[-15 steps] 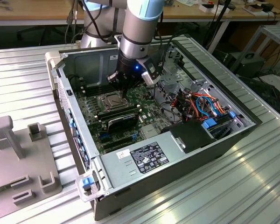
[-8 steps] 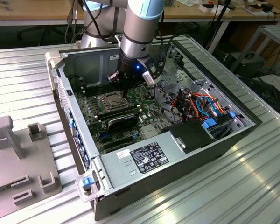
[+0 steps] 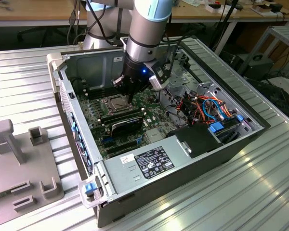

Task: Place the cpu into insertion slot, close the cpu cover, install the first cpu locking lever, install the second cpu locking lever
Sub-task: 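Install the second cpu locking lever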

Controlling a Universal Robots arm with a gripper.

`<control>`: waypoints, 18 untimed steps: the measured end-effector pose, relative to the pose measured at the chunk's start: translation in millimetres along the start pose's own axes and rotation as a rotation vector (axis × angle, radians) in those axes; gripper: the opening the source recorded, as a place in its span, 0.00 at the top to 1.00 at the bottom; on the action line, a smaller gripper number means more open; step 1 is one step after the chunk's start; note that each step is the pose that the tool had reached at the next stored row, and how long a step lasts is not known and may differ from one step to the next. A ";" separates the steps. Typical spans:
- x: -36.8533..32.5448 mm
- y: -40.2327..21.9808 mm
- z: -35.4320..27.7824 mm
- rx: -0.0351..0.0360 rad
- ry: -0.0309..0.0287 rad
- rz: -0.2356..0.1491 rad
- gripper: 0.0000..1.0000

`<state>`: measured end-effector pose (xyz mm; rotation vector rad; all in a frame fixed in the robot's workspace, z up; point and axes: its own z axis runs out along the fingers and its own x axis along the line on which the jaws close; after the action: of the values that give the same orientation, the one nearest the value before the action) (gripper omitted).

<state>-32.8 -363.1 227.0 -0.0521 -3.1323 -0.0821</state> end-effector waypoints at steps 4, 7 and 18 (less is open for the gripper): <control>-0.3 -8.7 -2.5 0.0019 0.0000 0.000 0.89; -0.4 -14.3 -2.8 0.0023 0.0000 0.000 0.89; 18.1 -18.3 -0.2 0.0004 0.0002 -0.004 0.89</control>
<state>-51.5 -380.8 226.4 -0.0455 -3.1323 -0.0814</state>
